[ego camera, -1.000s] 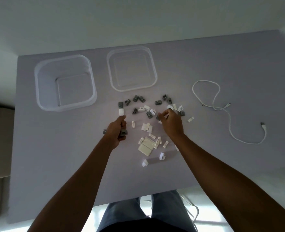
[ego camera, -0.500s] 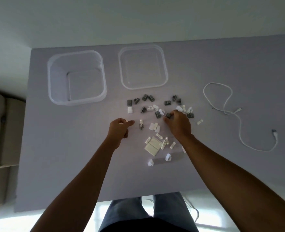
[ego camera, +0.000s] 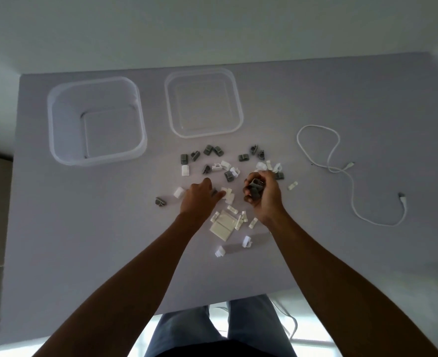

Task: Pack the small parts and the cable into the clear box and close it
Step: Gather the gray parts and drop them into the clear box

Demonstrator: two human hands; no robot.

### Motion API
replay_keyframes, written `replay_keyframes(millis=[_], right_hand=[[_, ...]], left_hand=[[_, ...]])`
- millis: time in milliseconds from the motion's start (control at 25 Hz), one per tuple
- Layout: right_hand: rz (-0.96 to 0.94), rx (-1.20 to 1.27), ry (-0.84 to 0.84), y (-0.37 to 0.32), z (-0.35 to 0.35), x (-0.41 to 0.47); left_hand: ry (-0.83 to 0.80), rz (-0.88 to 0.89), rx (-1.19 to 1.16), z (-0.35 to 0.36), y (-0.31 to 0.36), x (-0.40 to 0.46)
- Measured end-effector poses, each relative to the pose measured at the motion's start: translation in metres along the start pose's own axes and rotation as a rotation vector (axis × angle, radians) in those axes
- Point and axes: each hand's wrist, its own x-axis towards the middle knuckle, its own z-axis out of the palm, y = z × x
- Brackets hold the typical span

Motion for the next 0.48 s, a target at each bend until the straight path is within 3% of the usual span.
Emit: replay_keyframes(millis=[120,200,480], right_hand=[[-0.272,-0.617,0.151,0.005,0.002,0.011],[-0.482,-0.966,0.113,0.01,0.009,0.02],[-0.638,-1.533,0.048,0.024,0.022,0.038]], left_hand=[[-0.043,-0.01,-0.035,0.005,0.002,0.005],[-0.048,-0.012,-0.082,0.009,-0.001,0.006],[-0.036,0.075,-0.051,0.014,-0.017,-0.004]])
